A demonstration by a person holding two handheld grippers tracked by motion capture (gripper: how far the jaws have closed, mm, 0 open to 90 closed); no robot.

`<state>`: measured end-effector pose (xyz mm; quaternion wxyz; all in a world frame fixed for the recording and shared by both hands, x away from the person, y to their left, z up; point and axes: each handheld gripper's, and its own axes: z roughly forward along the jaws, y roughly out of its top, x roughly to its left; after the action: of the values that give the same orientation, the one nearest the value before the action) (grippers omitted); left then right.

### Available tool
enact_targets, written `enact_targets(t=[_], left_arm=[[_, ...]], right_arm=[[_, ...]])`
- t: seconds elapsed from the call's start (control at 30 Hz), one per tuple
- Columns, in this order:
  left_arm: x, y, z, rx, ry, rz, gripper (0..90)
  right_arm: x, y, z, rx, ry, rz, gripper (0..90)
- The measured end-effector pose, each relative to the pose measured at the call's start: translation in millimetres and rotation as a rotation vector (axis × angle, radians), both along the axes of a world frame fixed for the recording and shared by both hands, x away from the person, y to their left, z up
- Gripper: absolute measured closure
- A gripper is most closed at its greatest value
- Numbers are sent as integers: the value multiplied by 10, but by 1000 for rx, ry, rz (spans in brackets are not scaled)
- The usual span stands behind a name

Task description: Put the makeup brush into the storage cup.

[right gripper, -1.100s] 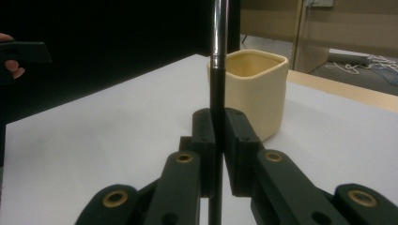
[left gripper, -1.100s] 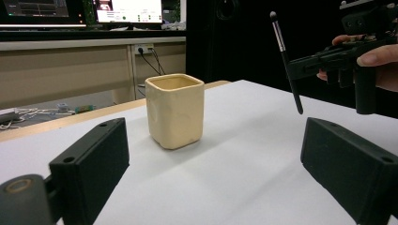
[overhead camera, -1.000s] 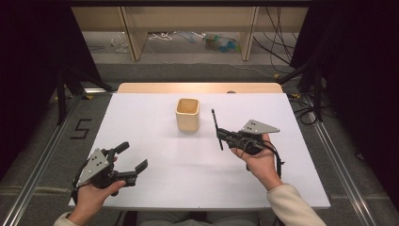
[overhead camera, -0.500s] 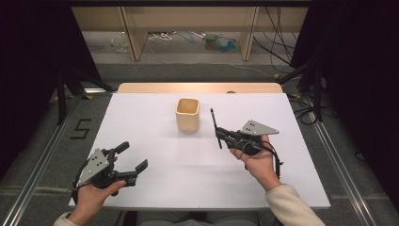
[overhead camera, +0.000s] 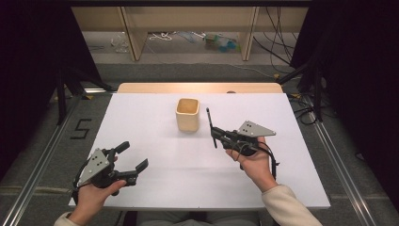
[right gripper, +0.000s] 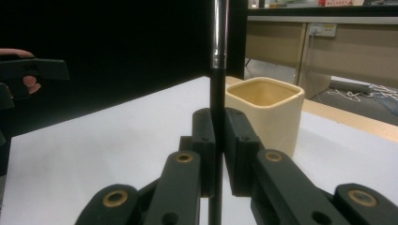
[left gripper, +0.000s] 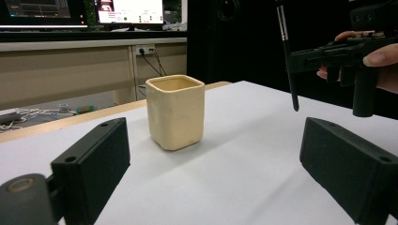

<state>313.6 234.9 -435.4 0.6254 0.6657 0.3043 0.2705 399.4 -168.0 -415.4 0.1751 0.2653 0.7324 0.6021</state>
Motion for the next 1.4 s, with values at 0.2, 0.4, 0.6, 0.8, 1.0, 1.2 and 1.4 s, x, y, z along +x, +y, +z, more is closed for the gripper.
enact_targets(t=[0.2,0.4,0.6,0.8,1.0,1.2,1.4], left_arm=[[5,-8,-1,3,-2,1,86],[3,-14,9,5,-6,2,88],[9,-47,37,-19,3,21,92],[45,-102,75,-8,-8,21,109],[119,-194,129,4,-32,18,121],[174,-260,161,11,-43,9,127],[243,-370,210,2,-47,-7,137]], right_arm=[[-8,25,-7,6,10,1,841],[-9,55,-10,10,5,9,841],[-8,85,-4,-1,-6,7,841],[-12,143,-15,-6,-6,17,840],[-24,190,-16,6,-7,27,841],[-16,229,-24,16,-21,31,840],[-27,255,-24,16,-7,36,840]])
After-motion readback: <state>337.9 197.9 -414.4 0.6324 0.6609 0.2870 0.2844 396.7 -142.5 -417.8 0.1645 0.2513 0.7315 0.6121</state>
